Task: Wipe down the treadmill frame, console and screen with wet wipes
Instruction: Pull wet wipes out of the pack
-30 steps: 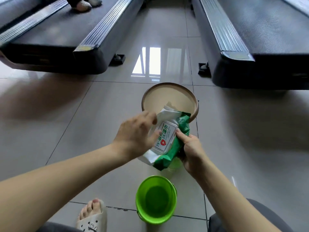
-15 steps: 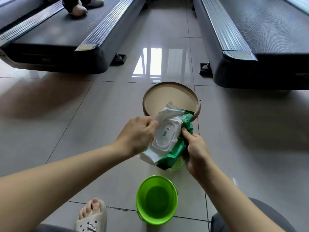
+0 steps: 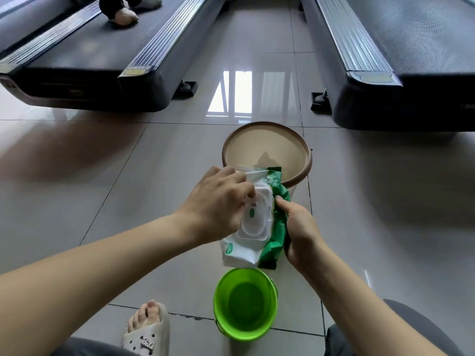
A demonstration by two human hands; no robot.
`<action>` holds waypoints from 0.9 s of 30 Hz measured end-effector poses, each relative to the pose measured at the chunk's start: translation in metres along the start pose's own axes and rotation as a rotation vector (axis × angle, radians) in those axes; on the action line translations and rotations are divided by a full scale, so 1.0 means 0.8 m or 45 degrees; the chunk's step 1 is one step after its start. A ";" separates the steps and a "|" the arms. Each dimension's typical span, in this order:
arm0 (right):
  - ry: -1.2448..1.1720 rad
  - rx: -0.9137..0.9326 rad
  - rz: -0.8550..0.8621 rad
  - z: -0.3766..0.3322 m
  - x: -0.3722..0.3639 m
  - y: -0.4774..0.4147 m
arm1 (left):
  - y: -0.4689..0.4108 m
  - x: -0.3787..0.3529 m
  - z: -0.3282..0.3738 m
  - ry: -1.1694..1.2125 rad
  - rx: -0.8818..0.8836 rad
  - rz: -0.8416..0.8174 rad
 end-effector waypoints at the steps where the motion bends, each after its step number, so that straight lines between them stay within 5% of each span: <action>1: 0.010 0.007 -0.002 -0.001 0.000 0.001 | -0.001 -0.001 -0.002 0.072 0.011 -0.021; 15: 0.138 0.077 -0.038 -0.009 -0.010 0.005 | -0.006 -0.022 -0.021 0.323 0.289 -0.161; 20: 0.147 0.165 -0.148 -0.014 -0.025 0.010 | 0.003 0.000 0.001 0.138 0.088 -0.034; 27: 0.083 0.137 0.112 -0.015 0.006 0.010 | 0.024 0.013 0.045 0.109 -0.300 0.063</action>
Point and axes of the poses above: each hand's wrist, its own y-axis away from the middle knuckle, its own x-axis out of the back of the hand, z = x × y, the point moved 10 cm from there along -y, towards the middle knuckle, and after that the axes turned 11 degrees about -z, right-handed, at the moved point
